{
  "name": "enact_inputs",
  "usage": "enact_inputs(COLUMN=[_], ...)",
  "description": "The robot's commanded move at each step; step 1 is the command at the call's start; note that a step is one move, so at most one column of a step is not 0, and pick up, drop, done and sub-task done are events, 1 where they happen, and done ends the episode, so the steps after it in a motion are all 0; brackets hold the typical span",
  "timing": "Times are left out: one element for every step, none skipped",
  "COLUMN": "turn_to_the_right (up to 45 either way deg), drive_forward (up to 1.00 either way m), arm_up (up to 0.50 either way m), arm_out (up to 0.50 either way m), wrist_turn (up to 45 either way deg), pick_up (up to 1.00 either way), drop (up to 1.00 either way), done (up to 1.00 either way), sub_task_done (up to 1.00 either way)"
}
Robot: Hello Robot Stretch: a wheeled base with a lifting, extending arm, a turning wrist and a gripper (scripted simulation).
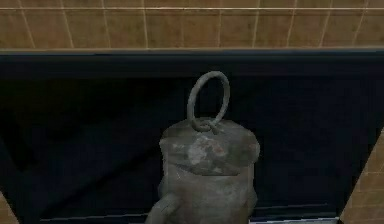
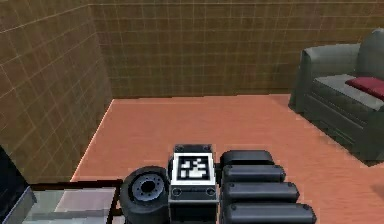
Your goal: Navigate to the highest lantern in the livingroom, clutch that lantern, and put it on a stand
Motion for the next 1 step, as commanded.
enact_inputs(turn_to_the_right=[9.0], drive_forward=[0.0], arm_up=[0.0], arm_out=[0.0], wrist_turn=[0.0], pick_up=[0.0], drop=[0.0], done=[0.0], sub_task_done=[0.0])
